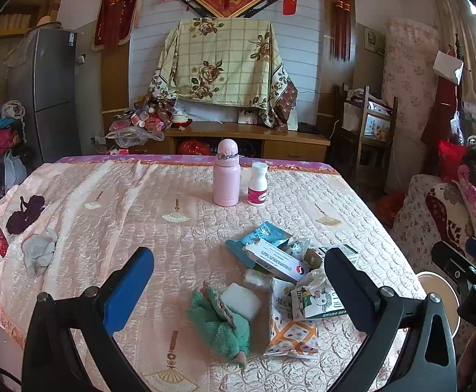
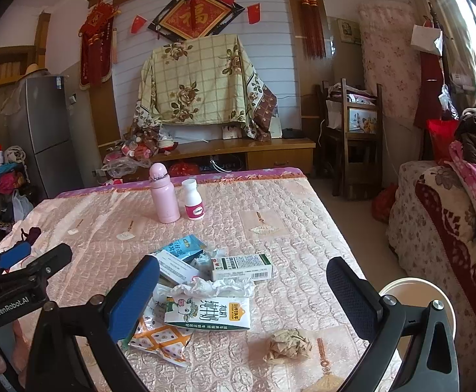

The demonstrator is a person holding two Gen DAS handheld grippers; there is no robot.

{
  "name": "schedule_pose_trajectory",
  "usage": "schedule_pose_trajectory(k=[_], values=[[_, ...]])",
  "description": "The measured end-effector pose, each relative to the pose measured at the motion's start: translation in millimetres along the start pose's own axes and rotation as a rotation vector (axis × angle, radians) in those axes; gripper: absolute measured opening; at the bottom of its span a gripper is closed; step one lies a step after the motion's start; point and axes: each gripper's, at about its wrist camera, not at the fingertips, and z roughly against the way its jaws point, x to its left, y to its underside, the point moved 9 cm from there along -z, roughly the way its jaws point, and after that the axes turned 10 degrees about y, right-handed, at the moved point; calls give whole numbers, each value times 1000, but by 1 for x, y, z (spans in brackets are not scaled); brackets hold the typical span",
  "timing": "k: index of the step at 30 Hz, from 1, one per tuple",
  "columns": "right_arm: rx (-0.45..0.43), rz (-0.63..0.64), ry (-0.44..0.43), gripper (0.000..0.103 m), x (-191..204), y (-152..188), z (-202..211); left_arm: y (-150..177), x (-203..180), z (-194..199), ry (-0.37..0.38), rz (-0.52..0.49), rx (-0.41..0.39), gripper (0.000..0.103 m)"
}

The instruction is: Collect trash

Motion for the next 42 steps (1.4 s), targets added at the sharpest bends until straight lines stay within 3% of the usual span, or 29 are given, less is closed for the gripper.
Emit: schedule_pose_trajectory(k=[42], values=[[9,6,3,103,-4,5,-1,-2,4,1,-24,-5,-12,103]])
